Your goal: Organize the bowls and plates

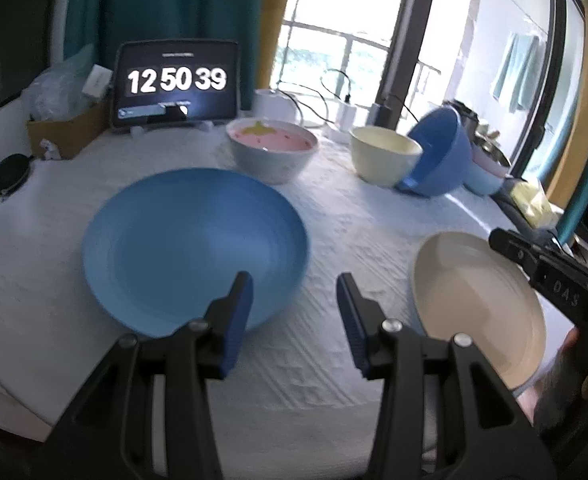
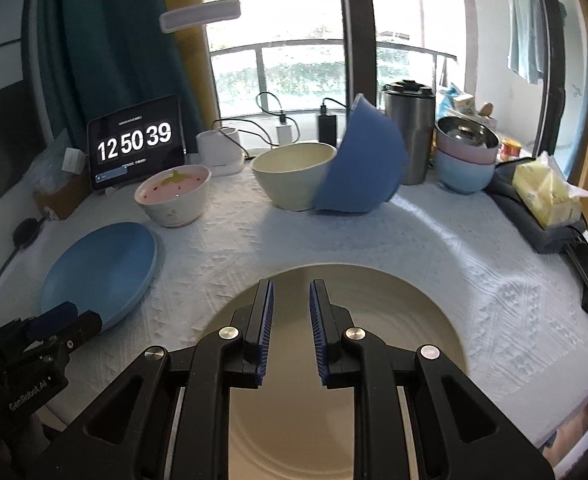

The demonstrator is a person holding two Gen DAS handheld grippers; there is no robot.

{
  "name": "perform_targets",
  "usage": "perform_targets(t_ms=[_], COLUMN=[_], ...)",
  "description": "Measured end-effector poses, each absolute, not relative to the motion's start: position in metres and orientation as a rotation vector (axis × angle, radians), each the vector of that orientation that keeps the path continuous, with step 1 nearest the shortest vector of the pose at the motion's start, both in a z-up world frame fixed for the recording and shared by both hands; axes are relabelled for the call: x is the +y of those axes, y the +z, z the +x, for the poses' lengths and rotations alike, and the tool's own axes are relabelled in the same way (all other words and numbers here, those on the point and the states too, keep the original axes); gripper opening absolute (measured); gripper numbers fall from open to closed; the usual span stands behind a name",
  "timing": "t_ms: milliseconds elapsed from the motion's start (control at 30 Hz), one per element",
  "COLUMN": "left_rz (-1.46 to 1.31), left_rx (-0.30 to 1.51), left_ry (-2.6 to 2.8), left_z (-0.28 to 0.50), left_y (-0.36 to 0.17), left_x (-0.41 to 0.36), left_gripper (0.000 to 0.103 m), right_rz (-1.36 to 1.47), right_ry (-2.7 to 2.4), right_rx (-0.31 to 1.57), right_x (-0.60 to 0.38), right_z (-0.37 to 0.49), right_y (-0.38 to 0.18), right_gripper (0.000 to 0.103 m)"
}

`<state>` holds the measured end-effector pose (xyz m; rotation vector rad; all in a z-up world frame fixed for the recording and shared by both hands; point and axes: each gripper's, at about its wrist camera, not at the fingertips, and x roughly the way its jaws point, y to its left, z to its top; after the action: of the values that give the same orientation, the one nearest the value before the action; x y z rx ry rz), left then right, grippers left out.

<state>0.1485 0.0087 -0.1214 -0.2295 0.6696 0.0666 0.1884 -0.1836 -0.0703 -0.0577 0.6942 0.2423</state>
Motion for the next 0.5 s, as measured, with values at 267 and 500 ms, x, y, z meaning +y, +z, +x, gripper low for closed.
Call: perform_targets(t_ms=[267, 500], left_rz=[-0.237, -0.258], left_rx=[0.619, 0.603], left_ry=[0.128, 0.169], left_z=[0.144, 0.142], left_y=[-0.121, -0.122], left_x=[0.042, 0.072], left_gripper=[0.045, 0.045], right_rz=[-0.086, -0.11], right_ry=[0.272, 0.299], right_rx=[0.701, 0.709], right_x=[-0.152, -0.124], right_z=[0.192, 0.196], right_y=[-0.071, -0.072], right_gripper=[0.02, 0.02])
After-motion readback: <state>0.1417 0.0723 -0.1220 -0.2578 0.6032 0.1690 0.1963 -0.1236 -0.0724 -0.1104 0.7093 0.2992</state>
